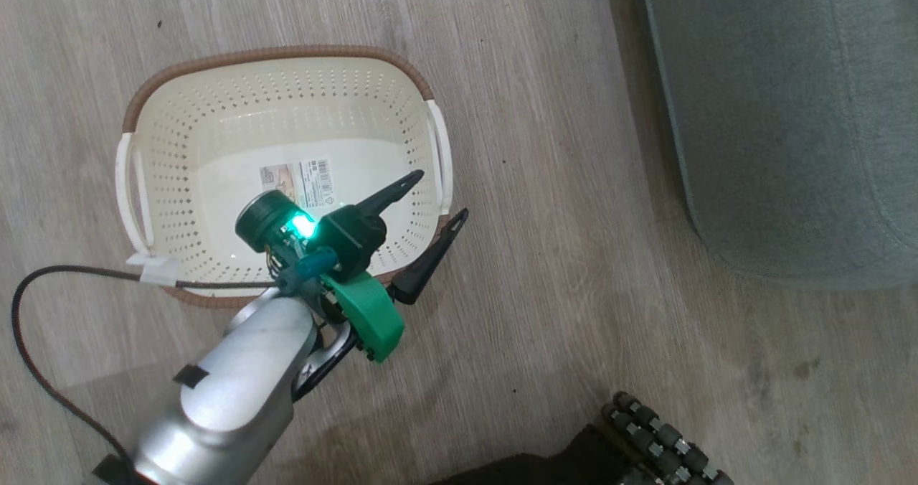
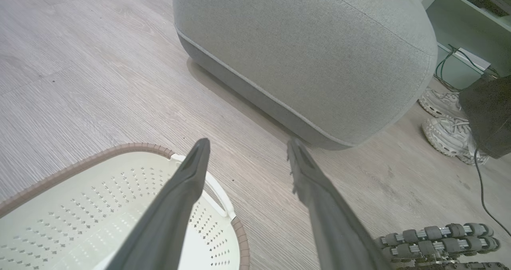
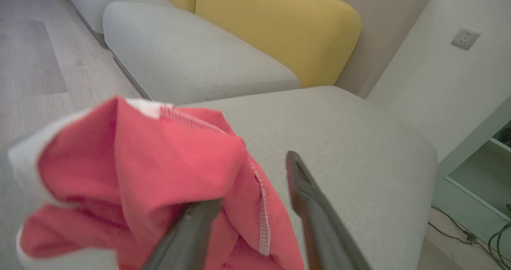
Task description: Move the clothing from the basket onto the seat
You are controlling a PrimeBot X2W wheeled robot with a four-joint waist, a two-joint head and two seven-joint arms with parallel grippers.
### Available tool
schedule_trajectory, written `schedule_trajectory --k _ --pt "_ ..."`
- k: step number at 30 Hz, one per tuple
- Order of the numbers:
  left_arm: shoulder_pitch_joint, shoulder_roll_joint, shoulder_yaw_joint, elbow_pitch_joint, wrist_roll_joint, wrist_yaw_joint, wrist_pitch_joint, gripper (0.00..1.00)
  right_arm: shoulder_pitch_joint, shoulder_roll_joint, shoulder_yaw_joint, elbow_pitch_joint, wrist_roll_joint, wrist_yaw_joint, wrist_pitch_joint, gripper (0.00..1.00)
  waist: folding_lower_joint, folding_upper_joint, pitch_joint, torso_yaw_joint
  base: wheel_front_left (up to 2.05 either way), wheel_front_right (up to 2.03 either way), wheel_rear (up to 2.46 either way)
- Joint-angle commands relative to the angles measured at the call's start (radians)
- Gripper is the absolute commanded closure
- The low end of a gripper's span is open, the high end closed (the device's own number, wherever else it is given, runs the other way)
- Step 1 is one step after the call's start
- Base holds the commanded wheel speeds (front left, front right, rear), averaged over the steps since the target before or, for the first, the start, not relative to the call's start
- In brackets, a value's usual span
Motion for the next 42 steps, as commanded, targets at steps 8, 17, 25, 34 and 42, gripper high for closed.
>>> schedule_trajectory --k 8,17,25,34,42 --pt "-0.002 -0.004 0.047 -0.001 -0.008 -0.001 -0.010 0.00 0.248 0.043 0.101 -0.148 0.142 0.000 -0.020 0.00 0.0000 0.0000 -0.063 -0.024 0.00 0.00 0.00" --pt "0.044 -0.042 0.106 0.031 -0.003 -0.001 -0.010 0.00 0.494 0.128 0.184 -0.322 0.271 0.000 -0.021 0.00 0.0000 0.0000 -0.171 0.000 0.00 0.00 0.00" --pt "0.098 -0.080 0.190 0.061 0.001 -0.001 -0.010 0.00 0.579 0.225 0.268 -0.448 0.267 0.000 -0.021 0.00 0.0000 0.0000 -0.255 0.055 0.00 0.00 0.00" --pt "0.184 -0.127 0.353 0.100 0.014 0.004 -0.010 0.00 0.620 0.299 0.388 -0.533 0.281 0.000 -0.021 0.00 0.0000 0.0000 -0.368 0.161 0.00 0.00 0.00" --pt "0.259 -0.153 0.533 0.088 0.063 0.026 -0.010 0.00 0.641 0.320 0.529 -0.524 0.303 0.000 -0.021 0.00 0.0000 0.0000 -0.459 0.231 0.00 0.00 0.00"
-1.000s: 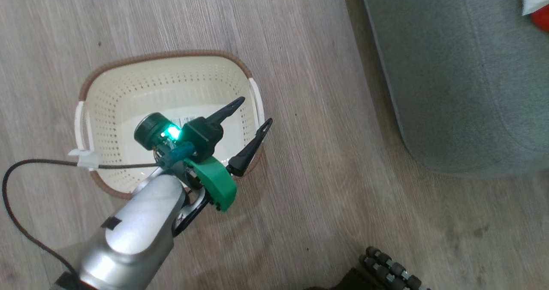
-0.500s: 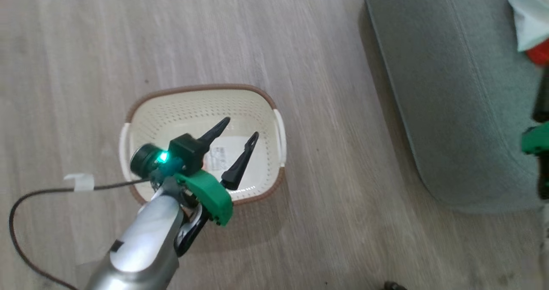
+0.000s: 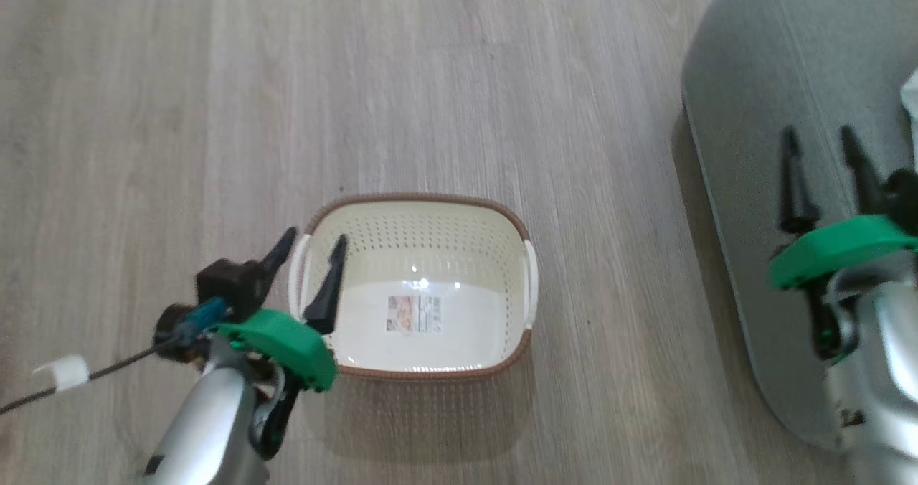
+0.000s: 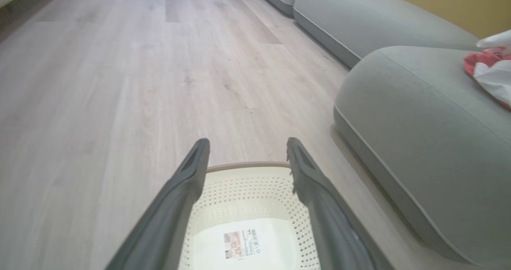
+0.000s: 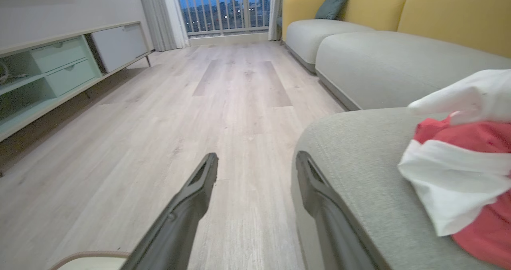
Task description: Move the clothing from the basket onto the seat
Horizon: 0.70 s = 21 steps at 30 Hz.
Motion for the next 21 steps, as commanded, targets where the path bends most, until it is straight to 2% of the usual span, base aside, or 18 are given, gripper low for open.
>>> schedule_trajectory --k 1,6,13,21 --pt "0.002 0.008 0.063 -0.037 0.021 0.010 -0.010 0.00 0.008 0.009 0.037 -0.025 0.016 0.000 -0.009 0.00 0.0001 -0.0001 -0.041 0.032 0.00 0.00 0.00" --pt "0.065 0.000 0.183 -0.064 0.068 0.034 -0.010 0.00 0.021 0.026 0.121 -0.014 0.018 0.000 -0.009 0.00 0.0001 -0.0001 -0.088 0.035 0.00 0.00 0.00" --pt "0.130 -0.021 0.311 -0.108 0.130 0.053 -0.010 0.00 0.053 0.057 0.190 -0.009 0.014 0.000 -0.009 0.00 0.0001 -0.0001 -0.132 0.029 0.00 0.00 0.00" --pt "0.189 -0.046 0.391 -0.147 0.172 0.052 -0.010 0.00 0.104 0.071 0.216 -0.020 0.010 0.000 -0.009 0.00 0.0001 -0.0001 -0.171 0.026 0.00 0.00 0.00"
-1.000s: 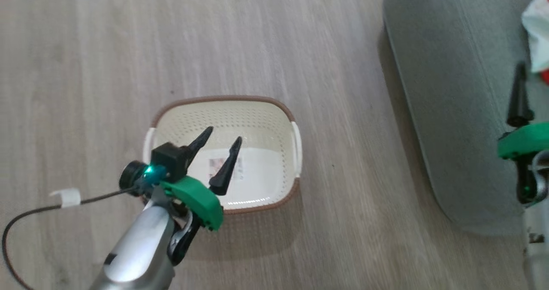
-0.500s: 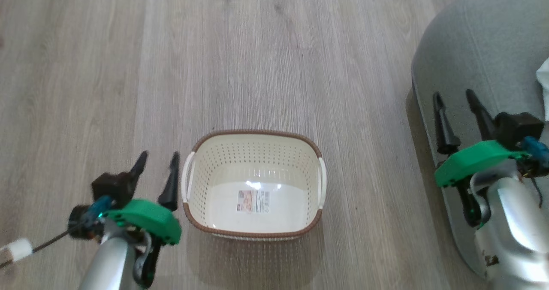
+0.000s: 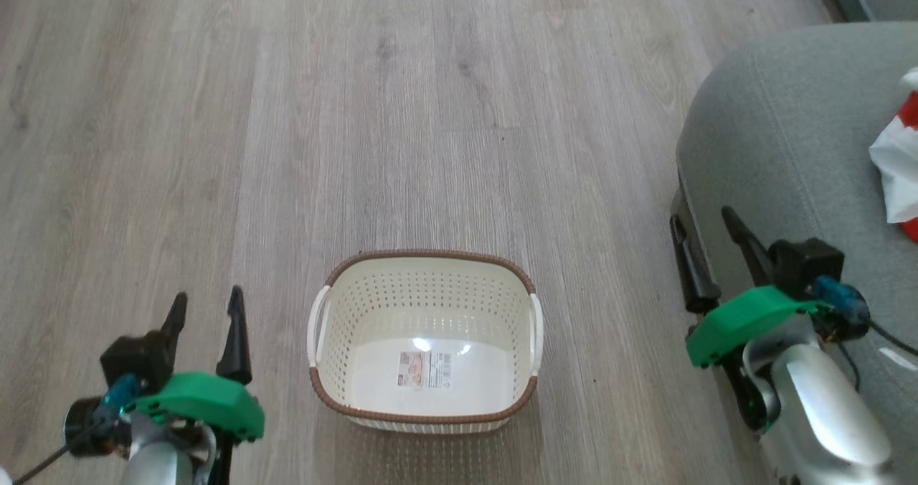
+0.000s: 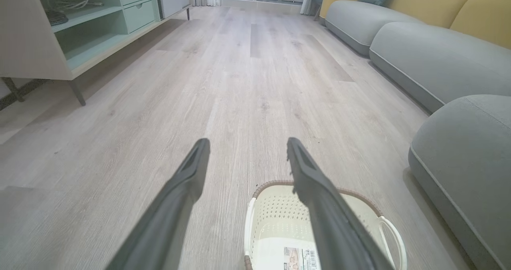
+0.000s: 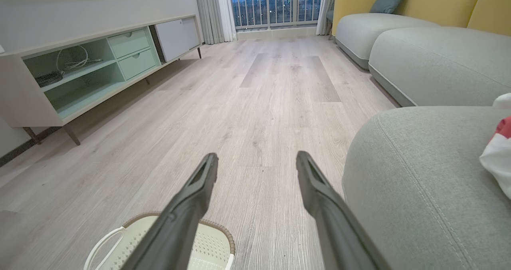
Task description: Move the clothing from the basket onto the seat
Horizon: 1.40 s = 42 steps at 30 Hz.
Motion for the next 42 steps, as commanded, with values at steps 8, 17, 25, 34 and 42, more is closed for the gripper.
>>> schedule_trajectory --k 8,17,25,34,42 --pt "0.009 -0.002 0.075 -0.042 0.022 -0.009 -0.010 0.00 0.020 0.018 0.030 -0.057 -0.014 0.000 -0.009 0.00 0.0001 -0.0001 -0.022 -0.003 0.00 0.00 0.00" --pt "0.037 -0.005 0.083 -0.065 0.011 -0.004 -0.010 0.00 0.050 0.029 0.036 -0.057 -0.028 0.000 -0.009 0.00 0.0001 -0.0001 -0.016 -0.004 0.00 0.00 0.00" --pt "0.041 -0.005 0.084 -0.080 0.005 -0.003 -0.010 0.00 0.048 0.037 0.033 -0.064 -0.035 0.000 -0.009 0.00 0.0001 -0.0001 -0.010 -0.010 0.00 0.00 0.00" --pt "0.077 -0.019 0.044 0.002 -0.030 -0.010 0.011 1.00 0.091 0.038 0.013 0.009 -0.016 0.000 0.007 1.00 0.0001 -0.0001 -0.008 -0.012 0.00 0.00 0.00" --pt "0.071 -0.018 0.047 -0.004 -0.122 -0.014 0.037 1.00 0.098 0.042 -0.004 -0.010 0.071 0.000 0.031 1.00 0.0001 -0.0001 -0.010 -0.009 0.00 0.00 0.00"
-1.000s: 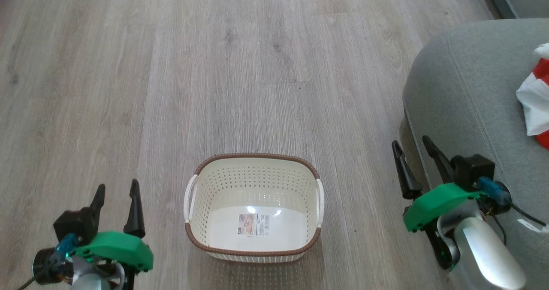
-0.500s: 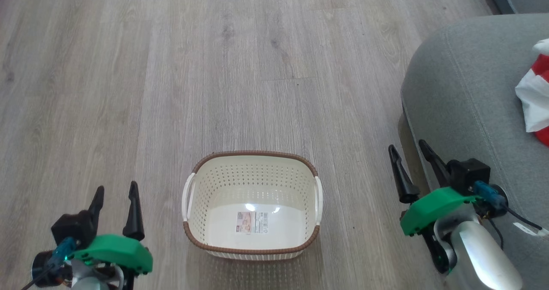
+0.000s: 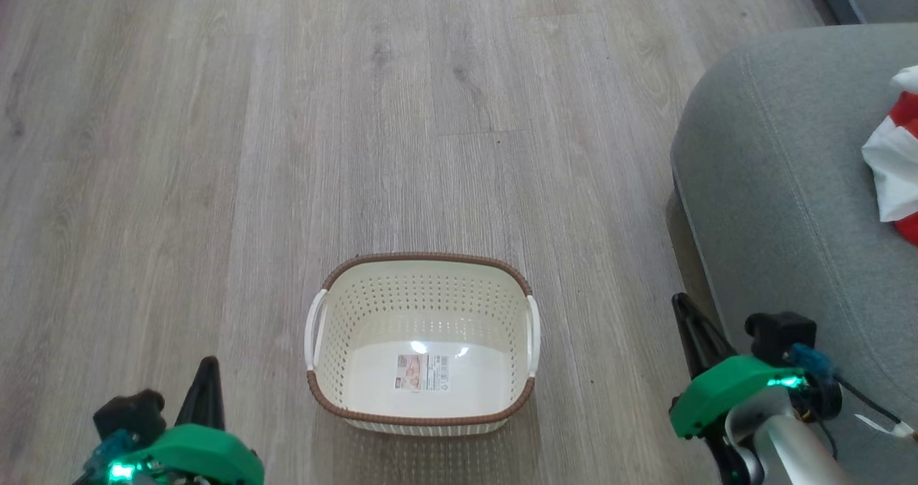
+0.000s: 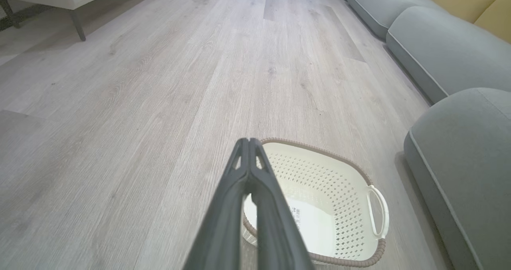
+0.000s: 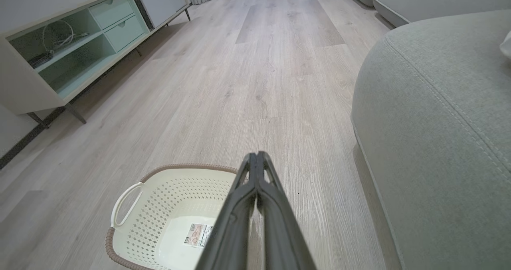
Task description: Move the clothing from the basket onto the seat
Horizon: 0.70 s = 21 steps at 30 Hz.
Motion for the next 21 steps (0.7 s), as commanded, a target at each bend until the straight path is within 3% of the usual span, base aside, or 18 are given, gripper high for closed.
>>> schedule_trajectory --k 1,21 --pt "-0.043 0.005 0.007 -0.037 -0.033 -0.004 0.007 1.00 -0.045 -0.002 -0.014 -0.041 0.033 0.000 0.009 1.00 0.0000 -0.0001 0.000 0.001 0.00 0.00 0.00" --pt "-0.050 0.007 0.004 -0.062 -0.249 -0.014 0.057 1.00 -0.025 0.007 -0.049 -0.089 0.241 0.000 0.062 1.00 0.0000 -0.0001 -0.004 0.006 0.00 0.00 0.00"
